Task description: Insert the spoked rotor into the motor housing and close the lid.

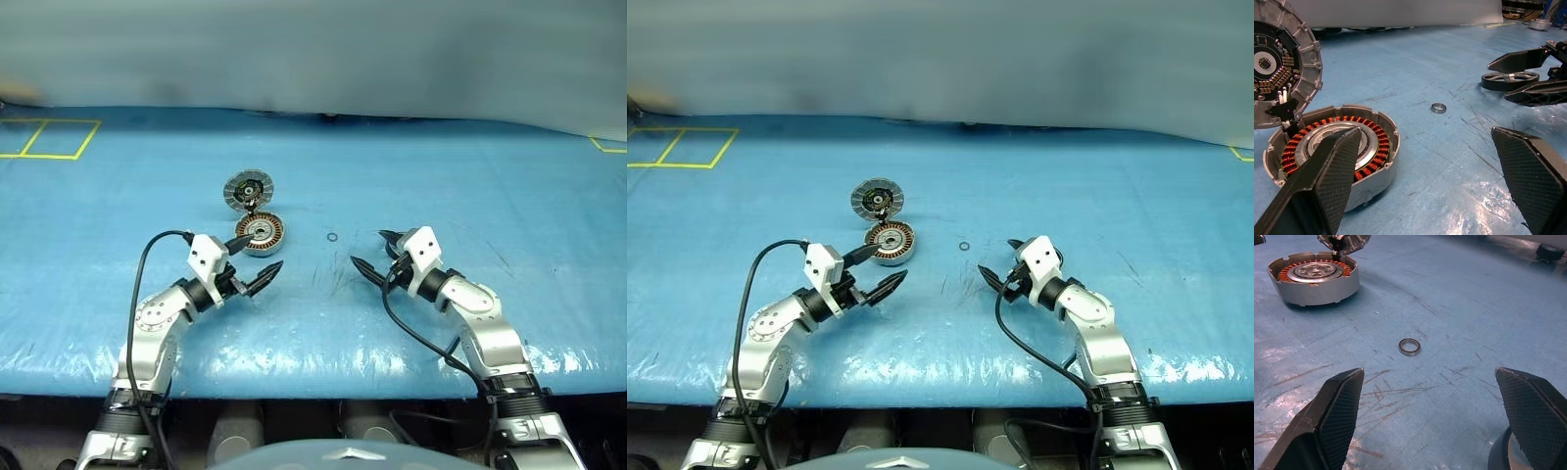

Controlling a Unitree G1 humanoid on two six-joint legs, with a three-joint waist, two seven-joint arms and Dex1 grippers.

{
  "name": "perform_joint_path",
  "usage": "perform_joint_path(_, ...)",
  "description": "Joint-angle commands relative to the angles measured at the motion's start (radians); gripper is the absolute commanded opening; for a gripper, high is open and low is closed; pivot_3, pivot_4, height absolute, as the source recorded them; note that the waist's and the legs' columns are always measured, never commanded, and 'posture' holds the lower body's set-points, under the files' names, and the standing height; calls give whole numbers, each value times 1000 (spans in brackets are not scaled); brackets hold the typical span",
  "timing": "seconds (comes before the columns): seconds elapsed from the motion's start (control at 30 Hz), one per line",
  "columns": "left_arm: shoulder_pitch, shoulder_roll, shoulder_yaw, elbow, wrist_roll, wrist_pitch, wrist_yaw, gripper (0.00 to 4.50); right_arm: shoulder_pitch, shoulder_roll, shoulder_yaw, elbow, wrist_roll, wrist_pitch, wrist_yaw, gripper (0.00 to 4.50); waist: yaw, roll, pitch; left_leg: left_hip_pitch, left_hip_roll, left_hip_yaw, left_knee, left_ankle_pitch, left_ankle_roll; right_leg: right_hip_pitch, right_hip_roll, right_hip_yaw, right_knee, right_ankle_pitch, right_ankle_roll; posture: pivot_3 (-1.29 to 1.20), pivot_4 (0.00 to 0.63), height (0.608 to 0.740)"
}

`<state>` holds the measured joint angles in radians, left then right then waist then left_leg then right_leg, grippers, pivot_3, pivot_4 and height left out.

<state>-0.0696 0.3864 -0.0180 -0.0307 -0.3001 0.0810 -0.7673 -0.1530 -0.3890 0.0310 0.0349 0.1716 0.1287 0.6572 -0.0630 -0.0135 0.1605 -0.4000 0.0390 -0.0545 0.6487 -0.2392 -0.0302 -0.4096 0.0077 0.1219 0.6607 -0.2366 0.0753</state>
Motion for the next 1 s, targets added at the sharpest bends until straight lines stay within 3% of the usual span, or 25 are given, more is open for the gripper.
perform_joint_path(0.03, -30, 97, -35, -63, 65, 23, -50, 4500, -22, 1, -3, -9, 6, -26, 7, 4487, -1, 0, 0, 0, 0, 0, 0, 0, 0, 0, 0, 0, 0, 0, 0, 0, 150, 740)
perform_joint_path(0.17, -117, 279, -115, -105, 170, 74, -157, 4500, -30, 5, 1, -1, 6, -29, 8, 4487, -1, 0, 0, 0, 1, 0, 0, 0, 0, -1, 1, 0, 1, -2, -4, 0, 150, 740)
perform_joint_path(0.3, -315, 454, -245, -104, 279, 89, -376, 4500, -45, 11, 13, 21, 3, -37, 18, 4487, 0, 0, 1, 0, 0, 0, 0, 0, 0, -1, 1, 0, 1, -3, -5, 0, 150, 740)
perform_joint_path(0.37, -426, 498, -312, -76, 329, 73, -475, 4500, -55, 16, 20, 36, 2, -43, 24, 4487, -2, 1, 1, 0, 0, 1, -1, 0, 0, -1, 0, 0, 0, -3, -5, 0, 150, 740)
perform_joint_path(0.5, -613, 492, -423, 21, 414, -1, -617, 4500, -68, 16, 25, 46, 5, -43, 33, 4487, -3, 1, 1, -1, 0, 1, -2, 0, 0, -2, 1, 0, 0, -2, -3, 0, 150, 740)
perform_joint_path(0.77, -889, 382, -556, 366, 554, -241, -725, 4500, -88, 18, 21, 43, 9, -53, 32, 4487, -7, 1, 2, -2, 1, 0, -1, -1, 2, -3, 1, 0, 1, -2, -4, 0, 150, 740)
perform_joint_path(1.0, -992, 295, -577, 584, 601, -340, -764, 4500, -20, 42, 18, 14, 8, -69, 0, 4487, -5, 1, 2, -3, 0, 0, -1, -2, 4, -3, 1, 0, 1, -3, -5, 0, 150, 740)
